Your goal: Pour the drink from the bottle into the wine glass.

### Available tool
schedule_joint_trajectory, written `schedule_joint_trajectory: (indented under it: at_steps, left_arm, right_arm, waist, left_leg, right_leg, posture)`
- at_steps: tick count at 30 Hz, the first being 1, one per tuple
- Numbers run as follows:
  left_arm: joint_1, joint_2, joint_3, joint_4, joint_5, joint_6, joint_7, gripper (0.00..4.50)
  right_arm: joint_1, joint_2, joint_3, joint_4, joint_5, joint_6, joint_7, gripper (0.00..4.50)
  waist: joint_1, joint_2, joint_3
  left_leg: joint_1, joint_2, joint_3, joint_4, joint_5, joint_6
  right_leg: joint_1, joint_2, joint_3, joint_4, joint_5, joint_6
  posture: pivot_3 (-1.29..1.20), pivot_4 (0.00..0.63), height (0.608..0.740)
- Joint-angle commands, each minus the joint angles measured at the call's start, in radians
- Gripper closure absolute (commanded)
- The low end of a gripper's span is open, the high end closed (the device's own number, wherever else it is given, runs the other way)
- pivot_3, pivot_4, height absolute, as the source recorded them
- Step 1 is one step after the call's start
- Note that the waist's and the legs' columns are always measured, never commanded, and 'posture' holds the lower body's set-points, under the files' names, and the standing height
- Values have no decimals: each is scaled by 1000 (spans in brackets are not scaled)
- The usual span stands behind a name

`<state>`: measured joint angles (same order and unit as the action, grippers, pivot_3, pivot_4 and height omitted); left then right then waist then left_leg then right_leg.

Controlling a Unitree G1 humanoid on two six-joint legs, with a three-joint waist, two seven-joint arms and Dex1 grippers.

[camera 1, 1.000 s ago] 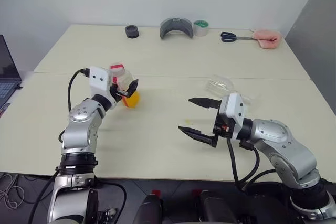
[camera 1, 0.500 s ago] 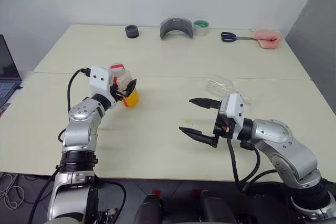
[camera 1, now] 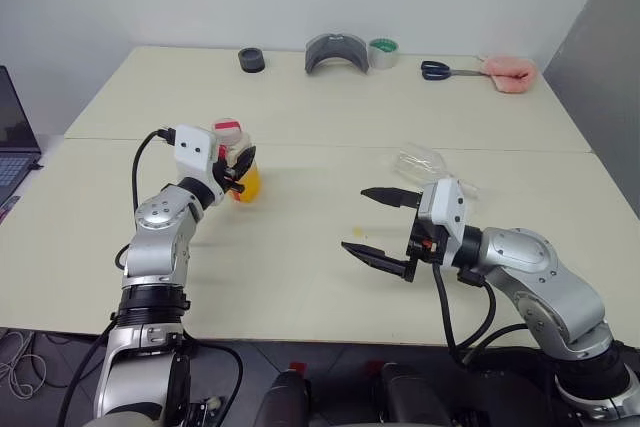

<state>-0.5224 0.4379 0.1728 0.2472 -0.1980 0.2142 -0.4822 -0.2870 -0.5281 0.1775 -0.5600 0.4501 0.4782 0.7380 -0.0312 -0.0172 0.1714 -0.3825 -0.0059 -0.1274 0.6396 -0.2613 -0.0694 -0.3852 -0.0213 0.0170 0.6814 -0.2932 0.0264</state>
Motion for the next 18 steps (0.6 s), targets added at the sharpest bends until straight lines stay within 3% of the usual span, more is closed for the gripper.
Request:
schedule_joint_trajectory:
  at_steps: [1,18]
  left_arm:
    - [-14,-15,12,-50,-30,-1,5,2680]
    - [58,-103,-27,-245,-205,100,-106,2680]
  right_arm:
    - [1,-2,-11,-21,-5,-7,-4,0]
    - [17,9,-84,-18,-17,-18,-75,0]
  waist:
    - [1,0,0]
    - [1,0,0]
  left_leg:
    - [0,0,0,0,0,0]
    - [-1,0,0,1,0,0]
  right_leg:
    - [0,0,0,0,0,0]
    - [0,0,0,0,0,0]
  posture:
    - [0,150,740]
    - [0,150,740]
